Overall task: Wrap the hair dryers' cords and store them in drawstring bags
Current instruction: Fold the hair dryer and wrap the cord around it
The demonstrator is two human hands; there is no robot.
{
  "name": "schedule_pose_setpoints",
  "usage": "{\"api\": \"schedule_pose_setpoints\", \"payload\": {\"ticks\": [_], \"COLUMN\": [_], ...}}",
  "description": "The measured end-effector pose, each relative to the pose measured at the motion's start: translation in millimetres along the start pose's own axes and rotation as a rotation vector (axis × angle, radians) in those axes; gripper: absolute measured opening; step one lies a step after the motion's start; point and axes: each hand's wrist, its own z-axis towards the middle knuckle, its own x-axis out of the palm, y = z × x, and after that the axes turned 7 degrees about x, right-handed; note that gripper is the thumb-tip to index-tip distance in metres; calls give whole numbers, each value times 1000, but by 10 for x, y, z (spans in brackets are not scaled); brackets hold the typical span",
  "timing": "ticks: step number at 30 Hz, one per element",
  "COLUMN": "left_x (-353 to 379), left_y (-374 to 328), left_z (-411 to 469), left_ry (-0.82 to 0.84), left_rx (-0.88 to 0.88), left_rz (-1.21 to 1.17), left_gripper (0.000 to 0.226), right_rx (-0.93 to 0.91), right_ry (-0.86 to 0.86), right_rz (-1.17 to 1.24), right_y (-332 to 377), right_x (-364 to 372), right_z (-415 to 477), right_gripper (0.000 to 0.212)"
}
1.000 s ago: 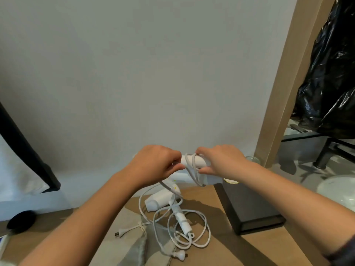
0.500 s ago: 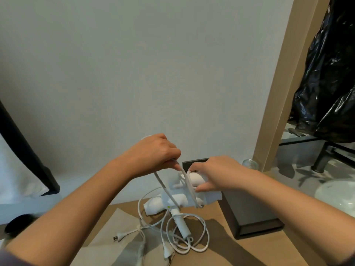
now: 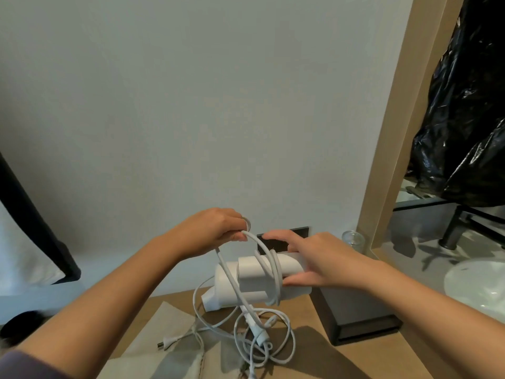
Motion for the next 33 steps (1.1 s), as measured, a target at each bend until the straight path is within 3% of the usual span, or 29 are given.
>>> {"api": "schedule_pose_setpoints", "payload": {"ticks": [8, 13, 18, 25, 30, 33], "left_x": [46, 24, -18, 240, 485, 639], "left_y": [-49, -127, -102, -219, -362, -436], "left_z": [48, 115, -23, -297, -404, -433], "left_ry": [90, 78, -114, -204, -190, -203], "left_rx": [-12, -60, -119, -178, -263, -361], "left_rz": [24, -23, -105, -208, -284, -276], "left_gripper": [10, 20, 15, 6, 14, 8], "right_rx": [-111, -89, 14, 227, 468, 589], "right_ry": [-20, -22, 10, 51, 161, 253], "right_rz": [-31, -89, -118, -6, 268, 477], "right_y": [-28, -128, -208, -239, -284, -311], "right_x": [79, 149, 161, 41, -32, -98], "right_z": [-44, 15, 96, 344, 520, 577], "right_gripper": [63, 63, 62, 58, 55, 40]}}
